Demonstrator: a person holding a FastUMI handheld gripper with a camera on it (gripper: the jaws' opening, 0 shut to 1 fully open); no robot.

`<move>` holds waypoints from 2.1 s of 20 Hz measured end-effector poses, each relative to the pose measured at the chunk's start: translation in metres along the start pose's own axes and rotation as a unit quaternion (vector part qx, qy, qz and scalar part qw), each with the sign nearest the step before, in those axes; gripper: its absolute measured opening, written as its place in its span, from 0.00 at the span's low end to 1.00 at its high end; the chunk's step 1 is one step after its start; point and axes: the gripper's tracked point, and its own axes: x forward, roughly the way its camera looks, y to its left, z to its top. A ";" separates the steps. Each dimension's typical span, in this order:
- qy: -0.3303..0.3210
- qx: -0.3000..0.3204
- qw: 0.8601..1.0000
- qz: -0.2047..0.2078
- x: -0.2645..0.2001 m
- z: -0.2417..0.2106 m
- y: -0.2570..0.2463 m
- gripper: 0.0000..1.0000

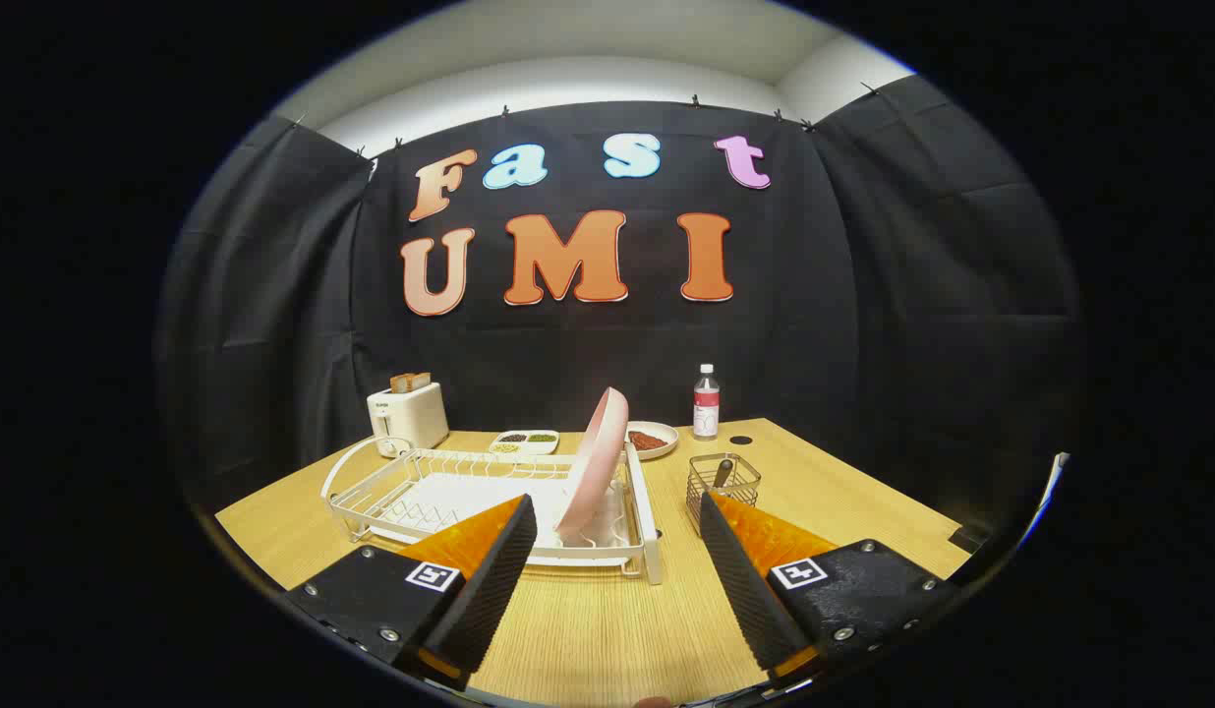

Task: Take the plate from the dish rack, then take the spoon from the basket and place it into the plate.

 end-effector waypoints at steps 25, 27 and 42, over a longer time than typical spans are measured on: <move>0.005 -0.009 1.000 -0.008 -0.001 -0.006 -0.009 0.99; 0.005 -0.012 1.000 -0.010 0.003 -0.008 -0.009 0.99; 0.006 -0.024 0.999 -0.029 0.101 0.010 0.011 0.99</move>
